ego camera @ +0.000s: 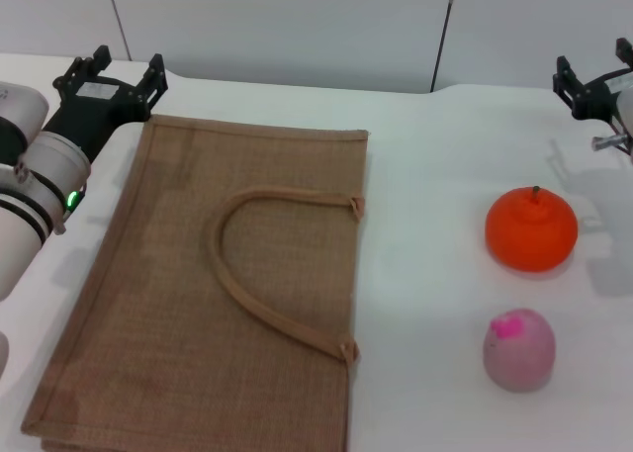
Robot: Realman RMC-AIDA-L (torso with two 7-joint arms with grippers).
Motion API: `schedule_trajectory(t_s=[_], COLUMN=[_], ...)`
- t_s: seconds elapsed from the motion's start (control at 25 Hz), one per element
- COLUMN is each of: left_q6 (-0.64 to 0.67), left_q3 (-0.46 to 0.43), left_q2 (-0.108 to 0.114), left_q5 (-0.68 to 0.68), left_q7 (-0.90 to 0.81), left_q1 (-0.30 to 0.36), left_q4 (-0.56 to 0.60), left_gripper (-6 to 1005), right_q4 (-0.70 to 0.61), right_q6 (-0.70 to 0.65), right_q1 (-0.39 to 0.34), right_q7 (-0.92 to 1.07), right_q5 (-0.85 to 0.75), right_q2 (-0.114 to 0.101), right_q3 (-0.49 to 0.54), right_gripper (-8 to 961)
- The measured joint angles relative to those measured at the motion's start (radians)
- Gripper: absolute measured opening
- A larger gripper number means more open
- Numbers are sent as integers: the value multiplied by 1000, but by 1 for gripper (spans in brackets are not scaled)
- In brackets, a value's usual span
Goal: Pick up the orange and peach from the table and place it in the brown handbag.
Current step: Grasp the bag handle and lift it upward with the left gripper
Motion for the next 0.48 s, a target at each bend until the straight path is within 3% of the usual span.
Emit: schedule_trajectory(t_s=[0.48], left_q6=[-57], left_q3=[10], left_q2=[1], left_q5=[13], left_q7=[0], left_q1=[6], left_q4=[-1], left_gripper=[727], right_q4=[0], right_q6=[-10], right_q1=[11], right_q7=[-2], right_q5=[8], right_q2=[-1], right_q3=[9], right_gripper=[760])
